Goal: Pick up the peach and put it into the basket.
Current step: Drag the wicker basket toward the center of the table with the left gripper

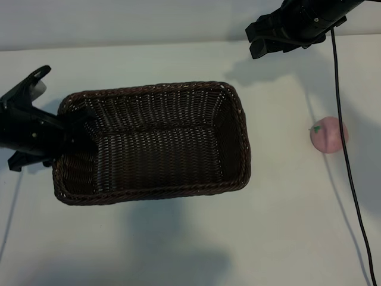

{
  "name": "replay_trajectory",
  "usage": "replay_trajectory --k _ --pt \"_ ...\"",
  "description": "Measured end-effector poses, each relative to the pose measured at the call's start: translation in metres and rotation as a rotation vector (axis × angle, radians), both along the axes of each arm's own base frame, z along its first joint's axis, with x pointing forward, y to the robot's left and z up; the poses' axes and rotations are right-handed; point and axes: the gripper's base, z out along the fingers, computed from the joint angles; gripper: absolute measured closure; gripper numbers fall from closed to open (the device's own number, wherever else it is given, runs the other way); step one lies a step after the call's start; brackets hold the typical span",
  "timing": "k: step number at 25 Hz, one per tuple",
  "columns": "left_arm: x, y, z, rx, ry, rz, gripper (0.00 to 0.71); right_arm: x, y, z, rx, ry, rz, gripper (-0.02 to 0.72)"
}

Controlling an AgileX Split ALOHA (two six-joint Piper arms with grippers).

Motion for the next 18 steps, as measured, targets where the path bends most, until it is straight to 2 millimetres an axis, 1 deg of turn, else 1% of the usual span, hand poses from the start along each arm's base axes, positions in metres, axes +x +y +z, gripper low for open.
replay_trajectory --k 6,9,13,18 --pt "0.02 -0.003 0.027 -0.02 -0.066 -0.033 0.431 0.0 0.0 0.0 0.0 0.0 0.0 0.118" --pt "0.032 -0.005 0.037 -0.026 -0.086 -0.053 0.432 0.0 0.0 0.0 0.0 0.0 0.001 0.118" --pt "0.047 -0.005 0.034 -0.027 -0.073 -0.067 0.432 0.0 0.0 0.0 0.0 0.0 0.001 0.118" --pt "0.06 -0.006 0.019 -0.029 -0.028 -0.068 0.432 0.0 0.0 0.0 -0.002 -0.001 0.001 0.118"
